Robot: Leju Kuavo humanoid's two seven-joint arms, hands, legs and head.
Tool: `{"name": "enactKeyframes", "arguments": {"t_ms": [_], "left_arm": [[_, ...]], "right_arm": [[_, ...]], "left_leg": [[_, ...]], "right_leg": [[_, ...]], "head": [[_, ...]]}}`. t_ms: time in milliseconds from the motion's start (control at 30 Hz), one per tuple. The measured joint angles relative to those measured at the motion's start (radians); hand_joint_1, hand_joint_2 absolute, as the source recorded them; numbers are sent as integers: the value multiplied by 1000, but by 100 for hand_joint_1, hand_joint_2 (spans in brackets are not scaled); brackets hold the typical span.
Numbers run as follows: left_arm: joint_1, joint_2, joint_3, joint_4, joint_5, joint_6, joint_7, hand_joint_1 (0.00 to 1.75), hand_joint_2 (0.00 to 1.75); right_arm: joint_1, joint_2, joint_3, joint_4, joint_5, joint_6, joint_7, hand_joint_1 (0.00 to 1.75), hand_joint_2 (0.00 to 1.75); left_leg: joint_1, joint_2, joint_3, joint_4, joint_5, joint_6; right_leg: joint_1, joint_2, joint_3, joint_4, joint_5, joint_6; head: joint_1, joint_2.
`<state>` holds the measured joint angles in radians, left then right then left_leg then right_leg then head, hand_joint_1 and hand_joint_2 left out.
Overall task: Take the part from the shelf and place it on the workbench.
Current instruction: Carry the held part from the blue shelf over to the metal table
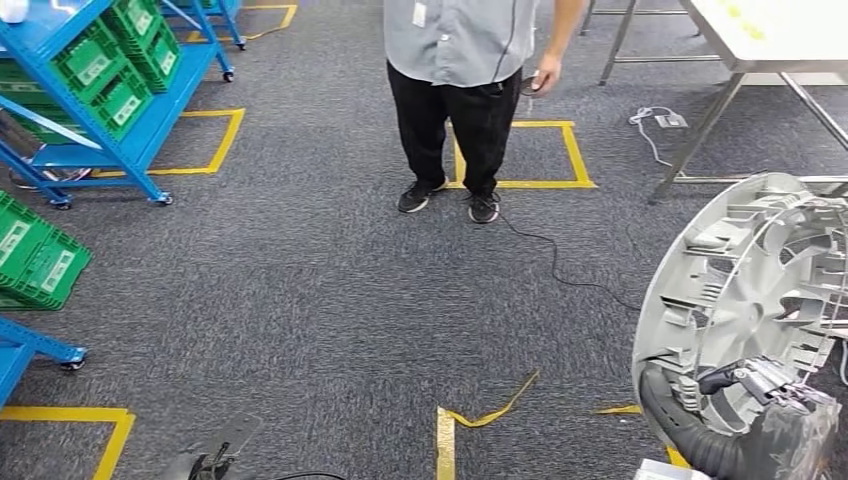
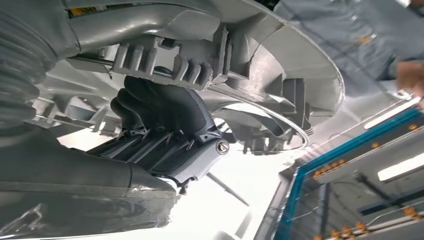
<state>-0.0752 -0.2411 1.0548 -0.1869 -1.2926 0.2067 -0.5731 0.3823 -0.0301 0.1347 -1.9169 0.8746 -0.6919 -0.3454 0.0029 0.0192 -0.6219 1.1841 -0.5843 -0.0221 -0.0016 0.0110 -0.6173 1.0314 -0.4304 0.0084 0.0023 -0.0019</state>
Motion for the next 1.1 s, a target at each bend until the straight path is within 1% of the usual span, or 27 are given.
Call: {"name": "enactKeyframes", "arguments": {"t_ms": [33, 67, 100, 133, 167, 233, 267, 300, 333, 367, 433, 500, 533, 567, 600, 633, 667, 733, 767, 800, 867, 900, 967, 1000, 1033, 1067, 1100], "left_arm": [[1, 0, 0, 0, 1, 0, -1, 0, 175], [2, 0, 0, 0, 2, 0, -1, 0, 175], [3, 0, 0, 0, 2, 0, -1, 0, 175], [3, 0, 0, 0, 2, -1, -1, 0, 175], [2, 0, 0, 0, 2, -1, -1, 0, 175], [2, -1, 0, 0, 2, -2, -1, 0, 175], [1, -1, 0, 0, 2, -3, -1, 0, 175], [1, -2, 0, 0, 2, -3, -1, 0, 175], [0, -2, 1, 0, 1, -3, -1, 0, 175], [-1, -2, 1, 0, 1, -3, -1, 0, 175], [-2, -2, 1, 0, 1, -3, -2, 0, 175], [0, -2, 1, 0, 1, -4, -2, 0, 175], [1, -2, 2, 0, 1, -4, -2, 0, 175], [2, -2, 2, 0, 1, -5, -2, 0, 175], [2, -1, 2, 0, 1, -5, -3, 0, 175], [2, -1, 2, 0, 1, -6, -3, 0, 175], [1, -2, 2, 0, 1, -7, -3, 0, 175], [1, -2, 2, 0, 1, -7, -3, 0, 175], [0, -2, 2, 0, 1, -8, -3, 0, 175], [0, -2, 2, 0, 1, -8, -3, 0, 175], [-2, -2, 2, 0, 1, -9, -5, 0, 175], [-3, -3, 2, 0, 1, -9, -7, 0, 175], [-5, -3, 2, 0, 1, -10, -11, 0, 175], [-5, -3, 2, 0, 1, -10, -12, 0, 175], [-4, -2, 2, 0, 2, -10, -12, 0, 175], [-2, -2, 2, 0, 2, -10, -12, 0, 175], [0, -1, 2, 0, 3, -10, -12, 0, 175]], "right_arm": [[0, 0, 0, 0, -2, 0, 0, 175, 175], [1, 0, 0, 1, -2, 0, -1, 175, 175], [1, 0, -1, 1, -2, 0, -1, 175, 175], [1, 0, -1, 1, -2, 0, -1, 175, 175], [0, 0, -1, 1, -2, 0, -1, 175, 175], [-1, 0, -2, 1, -2, 0, -2, 175, 175], [-1, 0, -2, 1, -2, 0, -2, 175, 175], [0, 0, -2, 1, -2, 0, -3, 175, 175], [1, 0, -2, 1, -2, 0, -3, 175, 175], [3, 0, -3, 1, -2, 0, -3, 175, 175], [3, 0, -3, 0, -2, 0, -4, 175, 175], [-2, 0, -3, 0, -1, 0, -6, 175, 175], [-3, 0, -3, 0, -1, 0, -7, 175, 175], [-4, 0, -3, 0, -1, 0, -8, 175, 175], [-4, 0, -4, 0, -1, 0, -8, 175, 175], [-4, 0, -4, 0, -1, 0, -8, 175, 175], [-4, 0, -6, 0, -1, 0, -8, 175, 175], [-6, -1, -8, -1, -1, 0, -8, 175, 175], [-7, -1, -8, -1, -1, 0, -8, 175, 175], [-9, -1, -8, -1, -1, 0, -8, 175, 175], [-10, -2, -9, -2, -1, 0, -8, 175, 175], [-10, -3, -10, -2, -1, -1, -8, 175, 175], [-14, -5, -12, -2, -2, -1, -7, 175, 175], [-17, -5, -12, -2, -2, -1, -8, 175, 175], [-18, -5, -13, -2, -2, -1, -8, 175, 175], [-19, -5, -13, -2, -2, -1, -9, 175, 175], [-19, -5, -14, -2, -1, -1, -10, 175, 175]], "left_leg": [[0, -7, -33, 63, -23, -1], [0, -9, -55, 101, -29, -2], [1, -11, -62, 106, -16, -2], [2, -16, -50, 73, 16, -2], [4, -29, -23, 12, 56, -3], [14, -82, 31, -111, 109, -5], [16, -103, 45, -145, 116, -4], [17, -112, 50, -159, 114, -1], [16, -102, 52, -163, 114, 5], [15, -89, 53, -165, 116, 13], [15, -64, 56, -171, 120, 28], [10, -37, 58, -172, 119, 36], [7, -22, 58, -172, 117, 38], [6, -8, 59, -172, 116, 40], [5, 5, 61, -172, 114, 40], [4, 17, 64, -171, 111, 40], [4, 29, 69, -171, 108, 38], [0, 49, 78, -170, 99, 30], [-3, 57, 81, -169, 96, 25], [-5, 66, 83, -169, 94, 21], [-5, 82, 86, -171, 90, 12], [-3, 76, 85, -165, 83, 7], [0, 36, 59, -101, 44, -2], [1, 12, 30, -40, 15, -4], [1, -2, -6, 28, -12, -6], [1, -8, -36, 82, -26, -7], [2, -11, -55, 107, -22, -7]], "right_leg": [[0, 13, 0, 0, 0, -1], [-1, 26, 0, 0, 0, -2], [-2, 41, 1, 0, 0, -2], [-3, 57, 2, 0, 0, -1], [-5, 71, 4, 1, 1, 2], [-6, 98, 1, 6, 1, 12], [-7, 110, -3, 7, 2, 18], [-8, 121, -8, 6, 4, 25], [-10, 133, -14, 2, 7, 33], [-12, 133, -18, 1, 9, 39], [-10, 84, -41, 38, -13, 47], [-7, 18, -96, 156, -76, 52], [-8, 4, -128, 223, -105, 54], [-8, -1, -151, 272, -121, 55], [-8, -3, -156, 285, -118, 56], [-8, -6, -139, 258, -97, 55], [-8, -16, -103, 195, -64, 53], [-1, -55, -27, 62, -17, 46], [2, -68, -6, 25, -8, 41], [6, -71, 0, 13, -9, 36], [6, -47, -2, 10, -5, 23], [4, -36, -1, 7, -3, 17], [-2, -15, 3, 1, 0, 5], [-3, -6, 3, 0, 1, 3], [-4, 6, 3, 0, 1, 1], [-4, 19, 3, 0, 1, 0], [-5, 33, 3, 0, 1, 0]], "head": [[-1, 0], [-1, 0], [-1, 0], [-1, 0], [-1, 0], [0, 0], [0, 0], [0, 0], [0, 0], [0, 0], [3, 0], [6, 0], [6, 0], [6, 0], [6, 0], [6, 0], [6, 0], [6, 0], [5, 0], [4, 0], [4, 0], [3, 0], [-1, 0], [-4, 0], [-6, 0], [-7, 0], [-7, 0]]}}
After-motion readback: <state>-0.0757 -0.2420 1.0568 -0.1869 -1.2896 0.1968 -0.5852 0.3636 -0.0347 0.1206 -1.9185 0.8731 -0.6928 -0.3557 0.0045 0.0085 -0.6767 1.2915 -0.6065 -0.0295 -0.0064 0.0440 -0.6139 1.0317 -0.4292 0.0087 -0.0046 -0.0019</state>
